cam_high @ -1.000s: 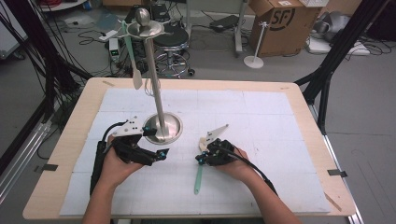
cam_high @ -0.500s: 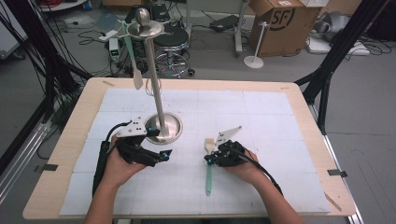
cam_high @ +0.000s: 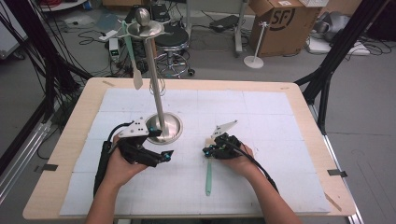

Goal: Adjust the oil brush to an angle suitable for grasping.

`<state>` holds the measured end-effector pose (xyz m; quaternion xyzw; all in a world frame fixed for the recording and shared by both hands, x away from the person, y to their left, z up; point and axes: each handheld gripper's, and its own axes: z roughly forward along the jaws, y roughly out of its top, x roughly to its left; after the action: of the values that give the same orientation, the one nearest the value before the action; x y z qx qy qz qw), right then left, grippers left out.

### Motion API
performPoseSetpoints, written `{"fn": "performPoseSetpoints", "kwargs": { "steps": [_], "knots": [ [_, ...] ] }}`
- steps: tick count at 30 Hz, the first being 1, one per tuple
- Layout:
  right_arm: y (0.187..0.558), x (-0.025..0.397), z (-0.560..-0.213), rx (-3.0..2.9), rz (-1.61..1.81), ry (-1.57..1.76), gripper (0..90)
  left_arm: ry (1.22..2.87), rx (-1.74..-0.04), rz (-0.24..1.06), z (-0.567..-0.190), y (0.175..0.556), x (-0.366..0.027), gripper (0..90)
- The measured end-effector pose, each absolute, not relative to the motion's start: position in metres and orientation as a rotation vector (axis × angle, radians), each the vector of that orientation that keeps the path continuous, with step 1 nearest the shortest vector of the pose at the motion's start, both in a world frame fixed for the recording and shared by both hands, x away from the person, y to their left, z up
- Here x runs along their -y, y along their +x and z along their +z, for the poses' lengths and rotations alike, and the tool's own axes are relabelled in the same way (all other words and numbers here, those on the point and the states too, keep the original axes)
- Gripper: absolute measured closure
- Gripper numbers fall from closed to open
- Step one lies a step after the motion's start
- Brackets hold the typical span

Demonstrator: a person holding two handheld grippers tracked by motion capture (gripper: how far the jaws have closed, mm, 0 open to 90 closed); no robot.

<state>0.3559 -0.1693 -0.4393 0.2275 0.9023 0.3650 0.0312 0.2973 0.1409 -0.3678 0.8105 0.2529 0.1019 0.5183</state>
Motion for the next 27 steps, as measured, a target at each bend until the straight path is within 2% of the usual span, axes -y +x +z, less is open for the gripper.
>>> {"fn": "performPoseSetpoints", "kwargs": {
  "steps": [27],
  "knots": [
    [0.332,0.223,-0.433,-2.734,1.064,0.767,89.6,1.941,-0.591,0.237,-0.368,0.296,-0.137,13.6]
  ]
}}
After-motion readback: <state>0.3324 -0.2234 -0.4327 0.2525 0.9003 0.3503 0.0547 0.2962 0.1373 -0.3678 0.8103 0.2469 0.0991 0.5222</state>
